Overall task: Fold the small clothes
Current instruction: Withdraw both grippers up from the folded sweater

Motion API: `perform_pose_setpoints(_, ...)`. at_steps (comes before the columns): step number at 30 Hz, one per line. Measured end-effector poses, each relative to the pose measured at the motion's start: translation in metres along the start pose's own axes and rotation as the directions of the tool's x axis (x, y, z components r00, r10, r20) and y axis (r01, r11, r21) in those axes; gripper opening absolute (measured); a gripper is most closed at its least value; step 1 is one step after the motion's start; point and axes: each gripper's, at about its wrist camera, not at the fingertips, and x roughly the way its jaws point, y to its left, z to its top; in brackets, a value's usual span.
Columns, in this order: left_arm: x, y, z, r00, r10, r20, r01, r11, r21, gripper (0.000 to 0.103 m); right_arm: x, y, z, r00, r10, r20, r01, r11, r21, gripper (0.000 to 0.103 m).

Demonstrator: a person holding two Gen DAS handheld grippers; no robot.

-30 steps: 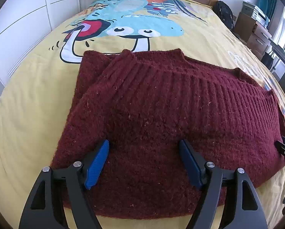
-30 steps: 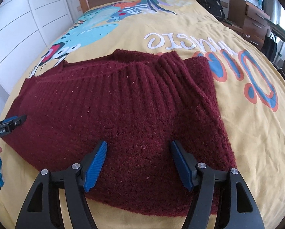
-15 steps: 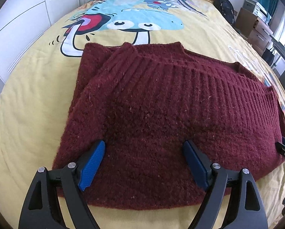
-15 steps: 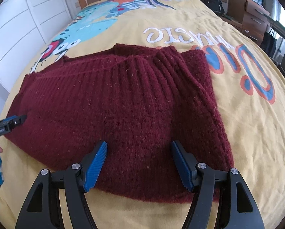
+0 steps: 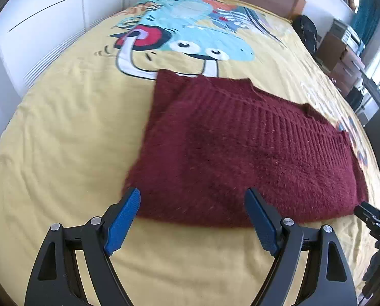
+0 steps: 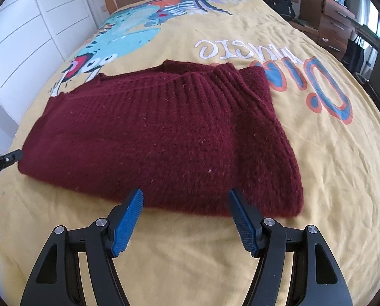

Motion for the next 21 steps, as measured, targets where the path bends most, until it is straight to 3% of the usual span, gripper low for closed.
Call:
perform_pose_setpoints(13, -0.058, 0.053, -0.037, 0.999, 0.037, 0.036, -0.033, 0.993, -0.112, 0.080, -0.059, 0.010, -0.033, 0.998, -0.024, 0.052, 0.024, 1.000, 0.006, 0.071)
perform_pose_setpoints(21, -0.073, 0.061, -0.066, 0.996, 0.080, 0.044, -0.072, 0.985, -0.155, 0.080, -0.075, 0.012, -0.060, 0.998, -0.047, 0.045, 0.046, 0.999, 0.027, 0.071)
